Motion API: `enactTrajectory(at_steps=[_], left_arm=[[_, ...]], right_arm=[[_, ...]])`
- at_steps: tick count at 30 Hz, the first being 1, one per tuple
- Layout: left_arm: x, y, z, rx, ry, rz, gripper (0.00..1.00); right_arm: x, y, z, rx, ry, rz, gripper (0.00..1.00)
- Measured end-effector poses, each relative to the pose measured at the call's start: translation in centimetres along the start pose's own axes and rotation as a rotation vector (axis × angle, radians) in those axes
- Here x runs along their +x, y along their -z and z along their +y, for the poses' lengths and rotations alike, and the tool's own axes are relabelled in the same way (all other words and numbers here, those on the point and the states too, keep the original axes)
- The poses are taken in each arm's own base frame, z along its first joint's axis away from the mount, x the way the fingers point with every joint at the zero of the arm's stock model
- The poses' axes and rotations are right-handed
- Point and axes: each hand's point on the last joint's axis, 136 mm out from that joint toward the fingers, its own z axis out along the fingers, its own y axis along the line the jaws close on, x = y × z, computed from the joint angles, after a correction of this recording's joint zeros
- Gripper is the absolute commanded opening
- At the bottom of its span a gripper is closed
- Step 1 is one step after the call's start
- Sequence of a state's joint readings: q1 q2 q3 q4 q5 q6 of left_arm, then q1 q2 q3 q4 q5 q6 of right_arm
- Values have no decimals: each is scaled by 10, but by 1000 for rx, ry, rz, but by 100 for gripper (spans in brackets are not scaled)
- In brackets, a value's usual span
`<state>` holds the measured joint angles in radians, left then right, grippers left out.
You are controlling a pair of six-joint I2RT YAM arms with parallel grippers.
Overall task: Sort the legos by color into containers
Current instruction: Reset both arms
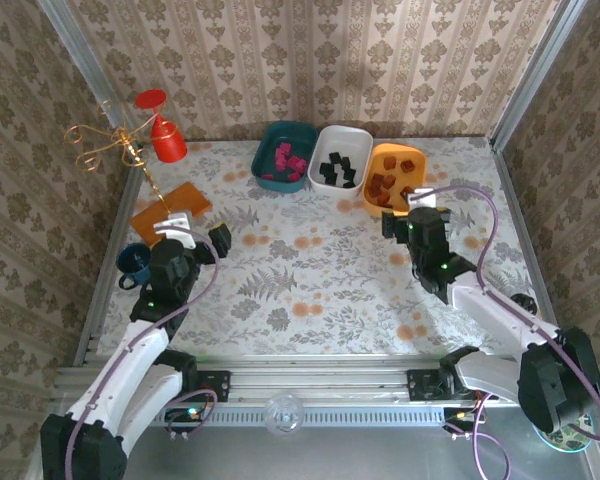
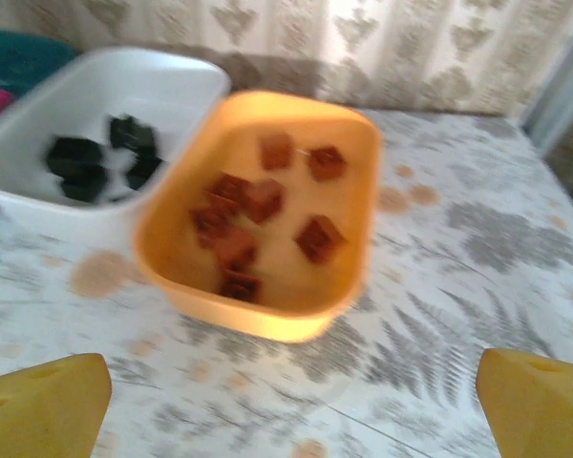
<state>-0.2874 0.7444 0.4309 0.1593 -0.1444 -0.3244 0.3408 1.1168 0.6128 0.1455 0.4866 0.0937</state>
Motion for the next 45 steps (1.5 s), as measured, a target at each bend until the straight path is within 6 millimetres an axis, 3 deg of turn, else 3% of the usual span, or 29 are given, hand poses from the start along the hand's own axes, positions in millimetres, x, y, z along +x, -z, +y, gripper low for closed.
enactTrajectory(at_steps=[7, 12, 15, 24, 31, 37, 41, 45], left_arm=[[-3, -11, 46, -186, -187, -75, 100], [31, -26, 82, -279, -268, 0, 100], [48, -38, 94, -296, -288, 51, 100], [76, -64, 90, -219, -307, 80, 100], [72, -74, 97, -219, -305, 47, 100], [102, -89, 100, -179, -314, 103, 100], [95, -94, 98, -168, -313, 85, 100], [80, -102, 95, -167, -314, 60, 100]], right_arm=[[28, 2, -59, 204, 5, -21, 100], [33, -5, -82, 269, -28, -27, 100], [38, -14, -87, 266, -42, -23, 100], [68, -33, -77, 173, -43, 24, 100], [70, -42, -64, 92, -50, 22, 100], [58, -44, -56, 38, -73, -55, 100], [57, -51, -52, 4, -89, -93, 100], [83, -66, -44, -34, -79, -34, 100]])
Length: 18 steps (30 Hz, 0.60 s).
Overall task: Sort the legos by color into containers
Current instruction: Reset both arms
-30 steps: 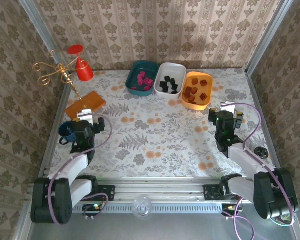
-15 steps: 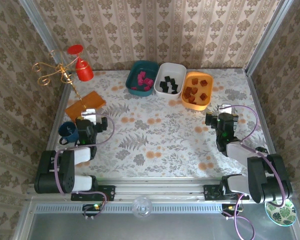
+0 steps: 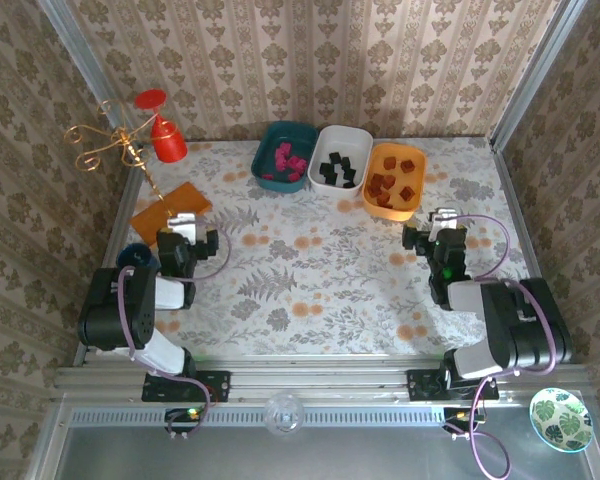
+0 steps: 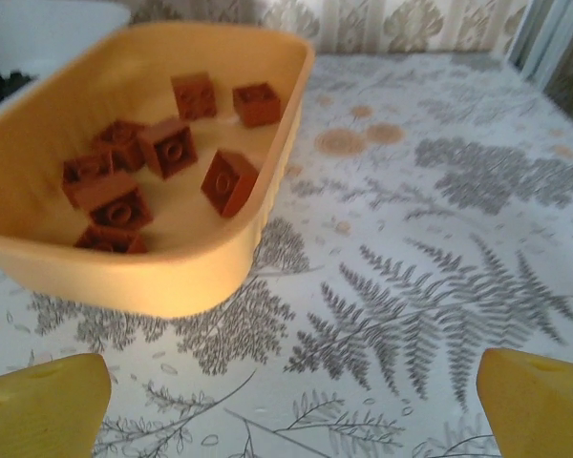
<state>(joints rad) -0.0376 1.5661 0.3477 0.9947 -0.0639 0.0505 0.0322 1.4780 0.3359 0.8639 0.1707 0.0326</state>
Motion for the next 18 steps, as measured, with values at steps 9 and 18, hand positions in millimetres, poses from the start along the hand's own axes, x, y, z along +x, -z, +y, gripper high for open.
enactTrajectory(at_steps=[9, 18], left_arm=[[0, -3, 2, -10, -1, 15, 100], [2, -3, 2, -10, -1, 21, 100]], right_arm=[[-2, -12, 3, -8, 1, 15, 100], [-2, -12, 4, -8, 1, 15, 100]])
